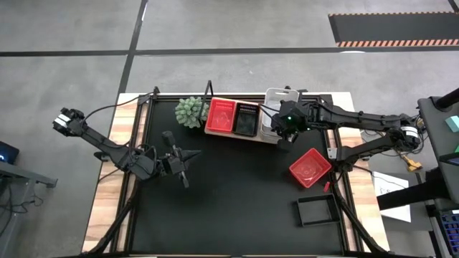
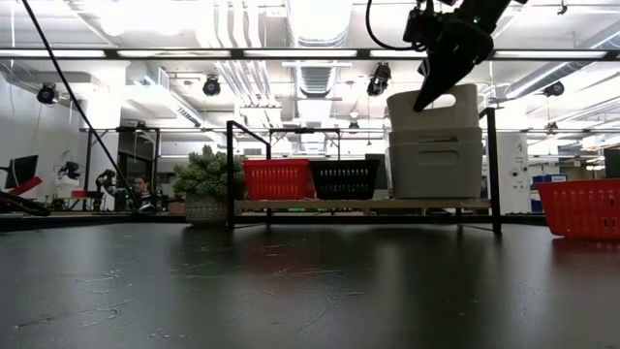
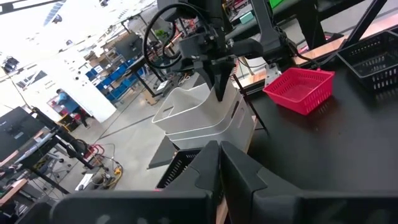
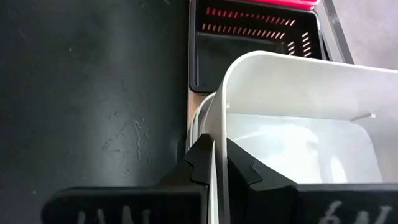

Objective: Stack baskets on shelf by color
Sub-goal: Stack the white bin on top of the white bin on the shelf, then stack the red basket on top of the red basket on the shelf

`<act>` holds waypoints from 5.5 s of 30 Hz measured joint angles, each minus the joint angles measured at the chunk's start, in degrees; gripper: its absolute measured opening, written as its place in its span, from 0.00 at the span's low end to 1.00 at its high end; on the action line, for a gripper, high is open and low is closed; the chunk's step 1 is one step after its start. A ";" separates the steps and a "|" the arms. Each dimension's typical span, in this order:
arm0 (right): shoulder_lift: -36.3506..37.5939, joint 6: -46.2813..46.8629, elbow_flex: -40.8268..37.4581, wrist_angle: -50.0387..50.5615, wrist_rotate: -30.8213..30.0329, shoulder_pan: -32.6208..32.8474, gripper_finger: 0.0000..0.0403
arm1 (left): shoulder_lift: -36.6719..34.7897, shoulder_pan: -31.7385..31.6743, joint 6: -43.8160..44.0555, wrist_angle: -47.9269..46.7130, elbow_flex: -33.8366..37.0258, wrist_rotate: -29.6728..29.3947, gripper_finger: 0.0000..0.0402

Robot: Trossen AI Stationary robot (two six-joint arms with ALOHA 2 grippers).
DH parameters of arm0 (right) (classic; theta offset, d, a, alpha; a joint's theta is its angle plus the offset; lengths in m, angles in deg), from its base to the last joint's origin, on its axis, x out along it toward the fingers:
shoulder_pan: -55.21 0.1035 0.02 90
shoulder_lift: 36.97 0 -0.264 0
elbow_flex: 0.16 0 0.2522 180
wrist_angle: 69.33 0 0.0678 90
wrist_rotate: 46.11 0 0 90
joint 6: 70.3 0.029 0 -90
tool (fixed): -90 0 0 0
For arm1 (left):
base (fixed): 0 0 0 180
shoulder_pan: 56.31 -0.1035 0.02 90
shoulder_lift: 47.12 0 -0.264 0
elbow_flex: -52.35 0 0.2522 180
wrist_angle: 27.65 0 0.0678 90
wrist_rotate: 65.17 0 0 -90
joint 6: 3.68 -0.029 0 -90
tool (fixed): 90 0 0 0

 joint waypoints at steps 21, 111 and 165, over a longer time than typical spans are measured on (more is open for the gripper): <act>0.13 3.97 4.82 5.10 -1.76 0.11 0.24 | 0.00 0.00 0.00 0.00 0.00 0.01 0.00; -9.21 79.73 -4.65 20.12 -3.36 36.81 0.37 | 0.50 -0.02 1.57 0.00 0.37 0.13 0.00; -17.44 43.15 7.00 -3.88 4.56 36.92 0.03 | -2.61 -0.04 -0.06 -1.05 4.66 8.72 0.00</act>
